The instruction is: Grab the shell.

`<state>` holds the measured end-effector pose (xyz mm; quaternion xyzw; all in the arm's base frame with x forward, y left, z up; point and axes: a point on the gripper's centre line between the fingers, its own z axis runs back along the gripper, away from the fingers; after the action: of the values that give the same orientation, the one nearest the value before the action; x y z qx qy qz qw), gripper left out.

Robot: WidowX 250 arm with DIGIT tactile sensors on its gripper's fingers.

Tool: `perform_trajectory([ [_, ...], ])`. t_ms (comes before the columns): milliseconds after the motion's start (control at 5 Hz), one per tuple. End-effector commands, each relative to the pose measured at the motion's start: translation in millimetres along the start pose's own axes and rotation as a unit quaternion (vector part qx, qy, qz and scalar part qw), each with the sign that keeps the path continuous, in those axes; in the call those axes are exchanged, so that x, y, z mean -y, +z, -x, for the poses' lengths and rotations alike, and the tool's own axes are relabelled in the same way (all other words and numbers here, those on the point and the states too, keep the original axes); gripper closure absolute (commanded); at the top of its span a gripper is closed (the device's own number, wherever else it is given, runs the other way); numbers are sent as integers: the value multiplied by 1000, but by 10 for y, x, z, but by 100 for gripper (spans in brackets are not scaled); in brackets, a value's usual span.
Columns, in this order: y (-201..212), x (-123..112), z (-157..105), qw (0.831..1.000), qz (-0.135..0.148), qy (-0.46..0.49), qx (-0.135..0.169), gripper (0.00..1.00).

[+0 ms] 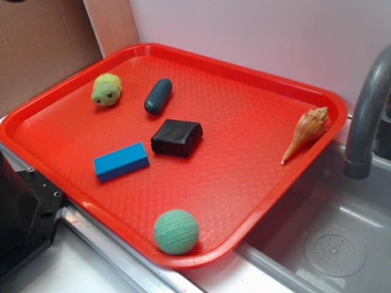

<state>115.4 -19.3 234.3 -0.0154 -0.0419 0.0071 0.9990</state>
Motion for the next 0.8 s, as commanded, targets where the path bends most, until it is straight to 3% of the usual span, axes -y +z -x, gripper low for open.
perform_trajectory([
  [0, 0, 0, 0, 1000, 0, 0, 0, 0],
  [200, -362, 261, -213, 999, -23, 20, 43, 0],
  [400, -651, 482, -553, 995, 3, -20, 94, 0],
  [600, -871, 646, -855, 994, 14, -49, 95, 0],
])
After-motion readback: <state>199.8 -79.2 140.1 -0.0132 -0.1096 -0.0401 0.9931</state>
